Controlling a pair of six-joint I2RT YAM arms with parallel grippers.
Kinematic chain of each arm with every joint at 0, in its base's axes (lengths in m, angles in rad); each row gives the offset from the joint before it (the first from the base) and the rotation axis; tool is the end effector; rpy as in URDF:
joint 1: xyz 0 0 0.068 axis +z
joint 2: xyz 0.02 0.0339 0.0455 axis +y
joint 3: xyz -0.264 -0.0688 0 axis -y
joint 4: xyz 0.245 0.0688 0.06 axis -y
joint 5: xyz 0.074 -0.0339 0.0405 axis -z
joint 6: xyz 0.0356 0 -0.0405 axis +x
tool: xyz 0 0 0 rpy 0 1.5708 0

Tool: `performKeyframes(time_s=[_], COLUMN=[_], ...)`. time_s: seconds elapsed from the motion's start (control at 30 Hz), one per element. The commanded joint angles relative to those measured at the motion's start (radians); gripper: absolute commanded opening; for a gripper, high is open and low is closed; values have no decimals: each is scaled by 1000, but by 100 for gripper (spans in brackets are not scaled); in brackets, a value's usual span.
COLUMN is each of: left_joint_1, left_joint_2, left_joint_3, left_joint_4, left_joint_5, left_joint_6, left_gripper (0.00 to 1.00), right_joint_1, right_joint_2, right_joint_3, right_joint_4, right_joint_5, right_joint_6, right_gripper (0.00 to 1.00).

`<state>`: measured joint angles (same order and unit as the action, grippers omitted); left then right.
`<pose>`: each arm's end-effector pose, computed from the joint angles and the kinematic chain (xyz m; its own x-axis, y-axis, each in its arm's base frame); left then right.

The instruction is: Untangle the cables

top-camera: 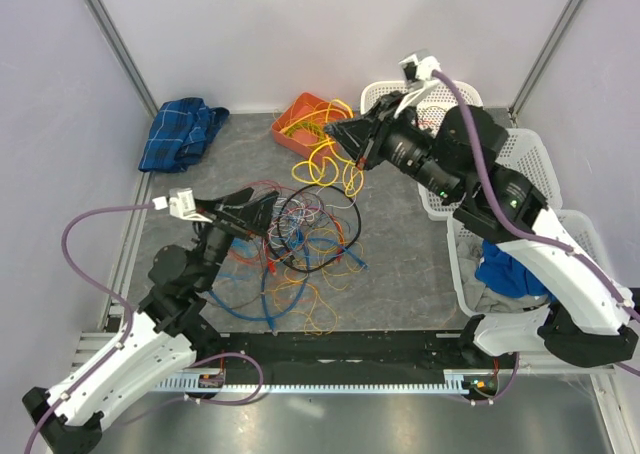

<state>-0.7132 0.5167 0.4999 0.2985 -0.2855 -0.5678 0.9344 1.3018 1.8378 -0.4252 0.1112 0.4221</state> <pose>0.1127 -0.0842 0.3299 -0.0503 -0.6388 -0.7678 0.4698 0.6632 -0.5826 0.1449 0.1895 0.5568 -0.2406 0.3594 -0.9016 -0.6963 0.5833 0.4184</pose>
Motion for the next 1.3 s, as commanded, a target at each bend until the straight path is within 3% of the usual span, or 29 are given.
performKeyframes(time_s=[0.0, 0.1, 0.2, 0.37, 0.6, 0.97, 1.1, 1.23, 1.27], left_joint_1=[3, 3, 3, 3, 3, 3, 3, 3, 3], left_joint_2=[-63, -80, -76, -122, -250, -273, -262, -242, -231], left_joint_3=[8, 43, 106, 111, 31, -1, -4, 0, 0], left_joint_4=[65, -4, -174, -358, -423, -467, -467, -470, -470], left_joint_5=[-43, -37, -40, -69, -69, -60, -60, -57, -55], left_joint_6=[40, 23, -6, -69, -112, -96, -86, -86, -89], left_gripper=[100, 98, 96, 95, 95, 94, 94, 94, 94], right_joint_1=[6, 6, 0, -91, -215, -296, -313, -324, -327], right_joint_2=[-22, -7, 54, 204, 499, 835, 965, 1024, 1045], right_joint_3=[-93, -143, -134, -42, 165, 247, 363, 353, 362], right_joint_4=[11, 38, 55, 109, 274, 701, 651, 663, 651], right_joint_5=[28, 102, 198, 190, 186, 252, 252, 255, 263], right_joint_6=[-11, -38, -69, -51, 6, -28, -26, -9, -11], right_gripper=[0, 0, 0, 0, 0, 0, 0, 1, 14])
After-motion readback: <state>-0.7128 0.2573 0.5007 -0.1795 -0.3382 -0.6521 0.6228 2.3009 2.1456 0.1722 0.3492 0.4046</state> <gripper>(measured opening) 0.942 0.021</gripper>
